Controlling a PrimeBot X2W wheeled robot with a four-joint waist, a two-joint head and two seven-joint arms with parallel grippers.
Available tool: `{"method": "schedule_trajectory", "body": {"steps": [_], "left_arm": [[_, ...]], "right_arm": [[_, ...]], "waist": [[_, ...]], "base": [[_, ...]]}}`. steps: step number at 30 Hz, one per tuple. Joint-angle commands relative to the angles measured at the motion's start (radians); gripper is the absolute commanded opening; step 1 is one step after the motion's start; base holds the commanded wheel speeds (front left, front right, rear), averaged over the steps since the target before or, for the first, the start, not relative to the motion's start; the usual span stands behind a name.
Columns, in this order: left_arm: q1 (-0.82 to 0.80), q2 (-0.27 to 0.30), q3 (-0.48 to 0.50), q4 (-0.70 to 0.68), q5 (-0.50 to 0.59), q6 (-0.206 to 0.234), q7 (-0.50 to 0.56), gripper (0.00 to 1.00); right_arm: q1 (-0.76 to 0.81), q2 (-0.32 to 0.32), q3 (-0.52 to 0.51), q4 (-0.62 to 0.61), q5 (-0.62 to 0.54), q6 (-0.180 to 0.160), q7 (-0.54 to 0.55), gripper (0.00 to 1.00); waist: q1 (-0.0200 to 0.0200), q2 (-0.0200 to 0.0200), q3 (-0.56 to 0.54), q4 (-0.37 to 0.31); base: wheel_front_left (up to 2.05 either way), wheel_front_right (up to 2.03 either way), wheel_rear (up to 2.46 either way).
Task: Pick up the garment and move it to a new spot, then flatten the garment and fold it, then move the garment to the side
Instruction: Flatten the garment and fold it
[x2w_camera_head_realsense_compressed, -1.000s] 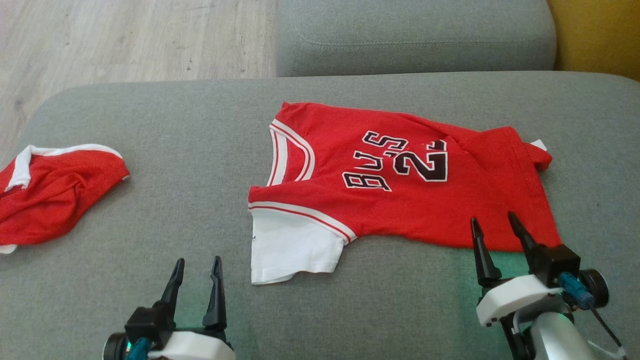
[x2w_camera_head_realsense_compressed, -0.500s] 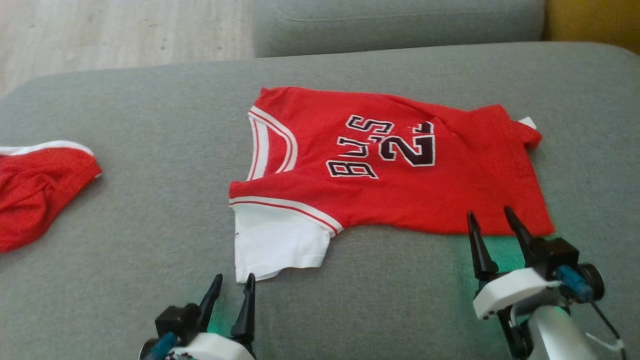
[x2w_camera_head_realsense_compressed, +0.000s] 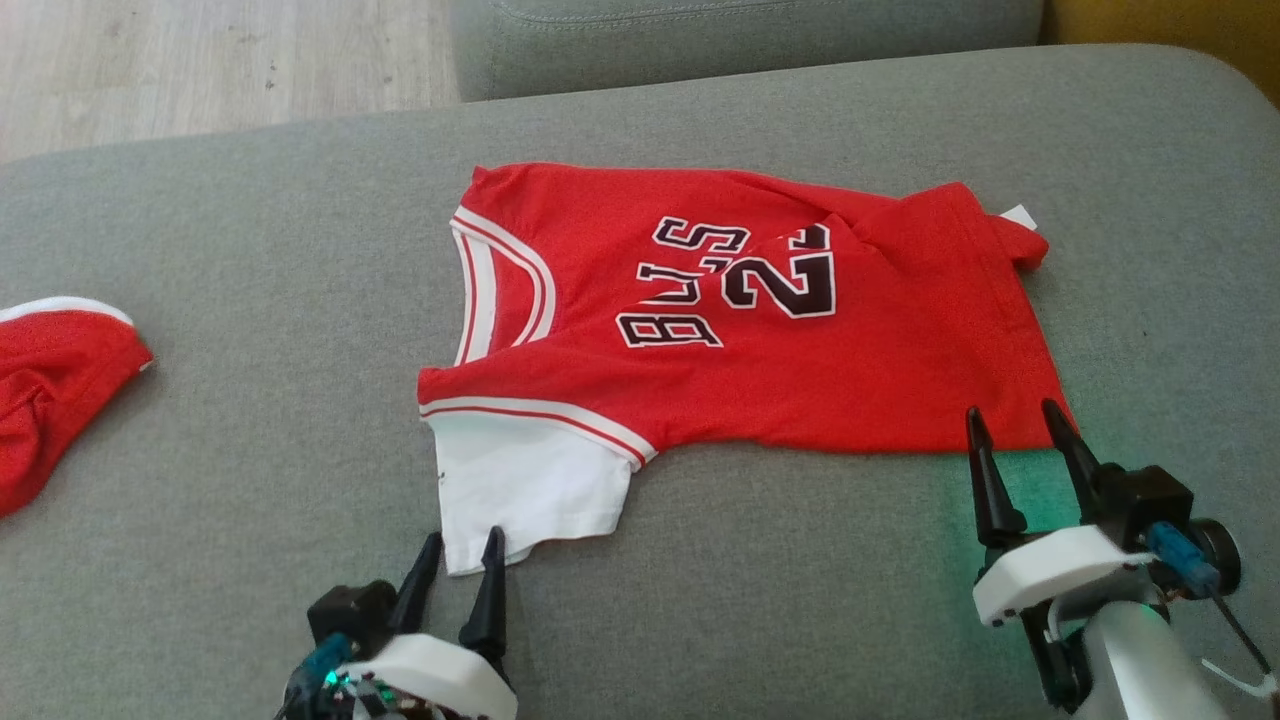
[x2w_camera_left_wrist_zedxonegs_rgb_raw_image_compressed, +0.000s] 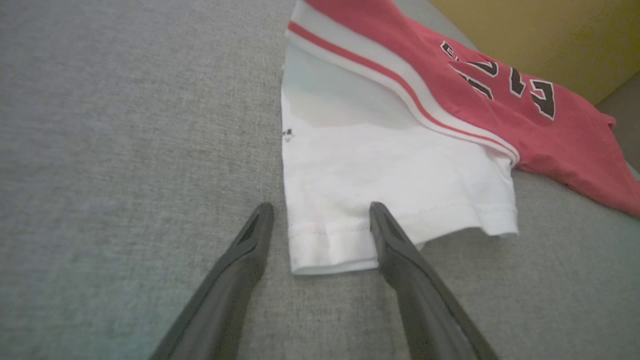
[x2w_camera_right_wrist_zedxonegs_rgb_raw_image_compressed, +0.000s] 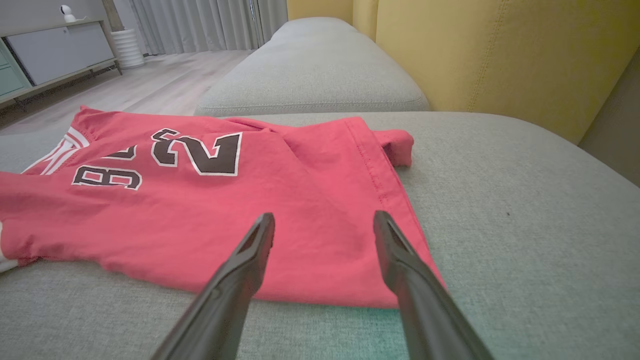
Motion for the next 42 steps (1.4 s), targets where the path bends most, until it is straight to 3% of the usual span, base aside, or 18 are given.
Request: {"method": "schedule_trajectory", "body": {"steps": [1, 2, 3, 4, 5, 6, 7, 9, 13, 19, 31, 33, 42], "left_arm": [[-0.003, -0.010, -0.047, 0.035, -0.047, -0.007, 0.028, 0.93], [-0.007, -0.010, -0.073, 0.041, -0.073, -0.007, 0.028, 0.80], [-0.012, -0.010, -0.098, 0.047, -0.096, -0.007, 0.028, 0.55], [-0.012, -0.010, -0.098, 0.047, -0.096, -0.007, 0.028, 0.55], [-0.019, -0.010, -0.118, 0.052, -0.117, -0.007, 0.028, 0.47], [-0.033, -0.010, -0.146, 0.060, -0.151, -0.007, 0.028, 0.34], [-0.039, -0.010, -0.162, 0.060, -0.165, -0.007, 0.028, 0.27], [-0.051, -0.010, -0.177, 0.063, -0.185, -0.007, 0.028, 0.00], [-0.076, 0.000, -0.168, 0.051, -0.184, -0.007, 0.028, 0.00], [-0.065, 0.014, -0.047, -0.017, -0.075, -0.007, 0.028, 0.00], [-0.025, -0.004, 0.044, -0.091, 0.043, -0.007, 0.028, 0.00], [-0.022, -0.006, 0.048, -0.097, 0.051, -0.007, 0.028, 0.00], [-0.010, -0.009, 0.091, -0.133, 0.092, -0.007, 0.028, 0.00]], "right_arm": [[-0.038, -0.006, 0.020, -0.034, 0.005, 0.003, -0.007, 1.00], [-0.039, -0.005, 0.020, -0.035, 0.006, 0.003, -0.007, 1.00], [-0.041, -0.004, 0.021, -0.036, 0.007, 0.003, -0.007, 1.00], [-0.041, -0.004, 0.021, -0.036, 0.007, 0.003, -0.007, 1.00], [-0.042, -0.003, 0.020, -0.036, 0.008, 0.003, -0.007, 1.00], [-0.044, -0.002, 0.012, -0.037, 0.012, 0.003, -0.007, 1.00], [-0.044, -0.002, 0.006, -0.037, 0.014, 0.003, -0.007, 1.00], [-0.043, -0.003, -0.015, -0.033, 0.018, 0.003, -0.007, 1.00], [-0.051, -0.010, -0.106, -0.004, 0.018, 0.003, -0.007, 1.00], [-0.102, -0.022, -0.233, 0.101, -0.011, 0.003, -0.007, 1.00], [-0.198, -0.020, -0.216, 0.348, 0.003, 0.003, 0.040, 1.00], [-0.204, -0.016, -0.208, 0.381, 0.019, 0.003, 0.052, 0.00], [-0.218, -0.024, -0.126, 0.371, 0.131, 0.003, 0.005, 0.00]], "waist": [[0.0000, -0.0001, 0.001, -0.003], [0.0000, -0.0001, 0.002, -0.005], [0.0000, -0.0001, 0.003, -0.006], [0.0000, -0.0001, 0.003, -0.006], [0.0000, -0.0001, 0.004, -0.007], [0.0000, -0.0001, 0.006, -0.010], [0.0000, -0.0001, 0.007, -0.012], [0.0000, -0.0001, 0.009, -0.013], [0.0000, -0.0001, 0.018, -0.013], [0.0000, -0.0001, 0.026, -0.001], [0.0000, -0.0001, 0.042, 0.024], [0.0000, -0.0001, 0.043, 0.027], [0.0000, -0.0001, 0.025, 0.044]], "base": [[0.00, 0.00, 0.00], [0.00, 0.00, 0.00], [0.00, 0.00, 0.00], [0.00, 0.00, 0.00], [0.00, 0.00, 0.00], [0.00, 0.00, 0.00], [0.00, 0.00, 0.00], [0.00, 0.00, 0.00], [0.00, 0.00, 0.00], [0.00, 0.00, 0.00], [0.00, 0.00, 0.00], [0.00, 0.00, 0.00], [0.00, 0.00, 0.00]]}}
